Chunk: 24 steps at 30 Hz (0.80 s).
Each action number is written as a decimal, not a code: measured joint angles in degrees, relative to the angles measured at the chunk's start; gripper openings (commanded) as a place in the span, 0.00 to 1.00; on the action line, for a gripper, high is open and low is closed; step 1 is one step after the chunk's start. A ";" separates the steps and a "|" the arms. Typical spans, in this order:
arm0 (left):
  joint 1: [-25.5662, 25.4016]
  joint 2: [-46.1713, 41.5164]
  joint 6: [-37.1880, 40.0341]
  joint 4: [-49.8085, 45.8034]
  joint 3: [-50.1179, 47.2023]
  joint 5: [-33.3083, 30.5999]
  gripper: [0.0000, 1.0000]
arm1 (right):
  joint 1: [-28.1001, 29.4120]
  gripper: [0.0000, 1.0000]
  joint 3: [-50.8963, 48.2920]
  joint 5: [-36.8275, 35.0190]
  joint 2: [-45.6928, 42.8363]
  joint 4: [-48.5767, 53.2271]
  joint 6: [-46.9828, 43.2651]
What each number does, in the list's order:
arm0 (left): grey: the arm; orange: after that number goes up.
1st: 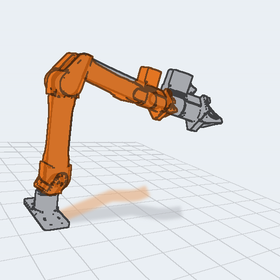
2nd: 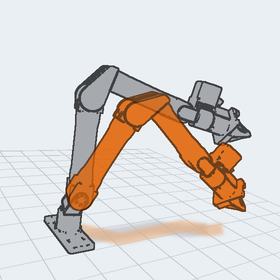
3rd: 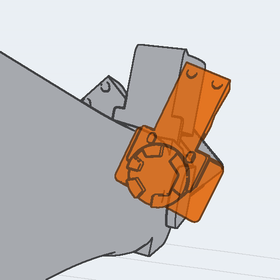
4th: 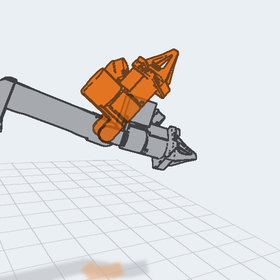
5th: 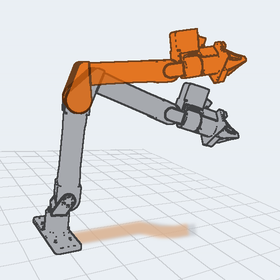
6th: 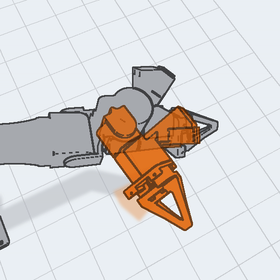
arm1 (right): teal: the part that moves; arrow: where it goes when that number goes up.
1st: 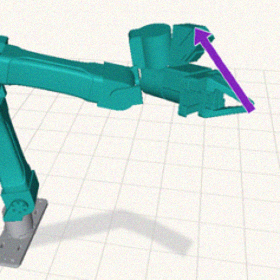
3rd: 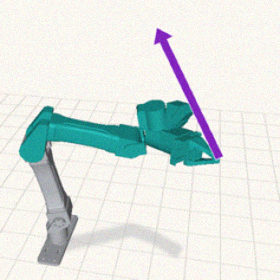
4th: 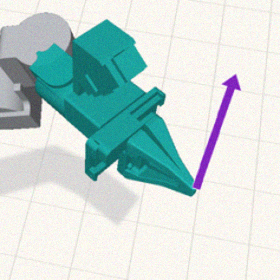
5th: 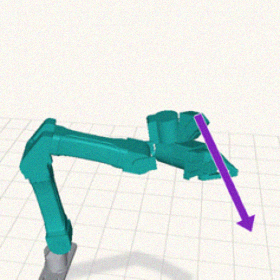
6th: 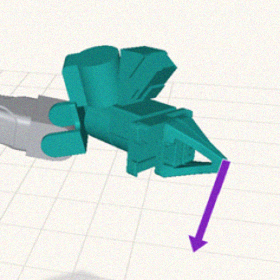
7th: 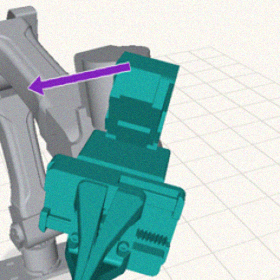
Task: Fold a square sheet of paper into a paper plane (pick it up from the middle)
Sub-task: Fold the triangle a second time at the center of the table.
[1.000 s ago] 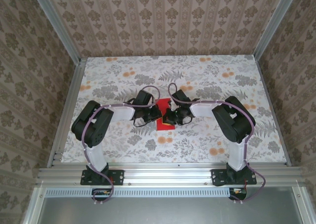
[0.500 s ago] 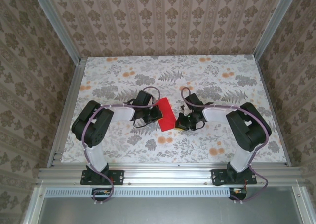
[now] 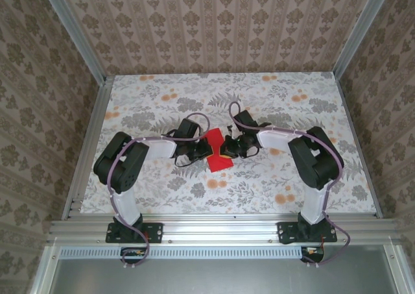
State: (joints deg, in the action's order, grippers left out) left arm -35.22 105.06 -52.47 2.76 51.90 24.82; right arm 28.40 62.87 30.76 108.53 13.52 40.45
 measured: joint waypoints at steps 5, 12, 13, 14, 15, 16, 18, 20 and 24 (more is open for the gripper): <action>0.02 0.00 0.02 -0.50 0.24 -0.04 0.00 | 0.15 0.06 0.96 1.18 3.08 0.46 -0.68; 0.02 0.00 0.22 -0.81 0.33 -0.20 0.00 | -0.92 0.06 0.02 2.47 3.26 -0.31 -2.03; 0.02 0.00 0.24 -0.85 0.37 -0.20 0.00 | -1.22 0.06 -0.61 2.78 2.95 -0.74 -2.45; 0.02 0.00 0.28 -0.90 0.37 -0.20 0.00 | -1.60 0.06 -1.49 2.95 2.40 -1.01 -2.78; 0.02 0.00 0.44 -0.92 0.37 -0.20 0.00 | -1.97 0.06 -2.45 3.10 1.81 -1.16 -3.04; 0.07 0.00 0.57 -0.96 0.37 -0.20 0.00 | -2.47 0.06 -3.74 3.23 0.92 -1.20 -3.30; 0.07 0.00 0.68 -0.98 0.37 -0.17 0.00 | -3.37 0.06 -5.88 3.48 -0.66 -1.18 -4.09; 0.07 0.00 0.83 -1.01 0.37 -0.15 0.00 | -4.20 0.06 -7.93 3.69 -2.23 -1.07 -4.63; 0.07 0.00 1.09 -1.07 0.44 -0.13 0.00 | -5.57 0.07 -10.99 3.78 -4.94 0.42 -6.05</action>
State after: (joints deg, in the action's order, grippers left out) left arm -35.16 105.06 -51.37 1.69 52.34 24.69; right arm 22.83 51.88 34.54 103.59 13.93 34.39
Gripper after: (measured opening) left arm 0.056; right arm 0.068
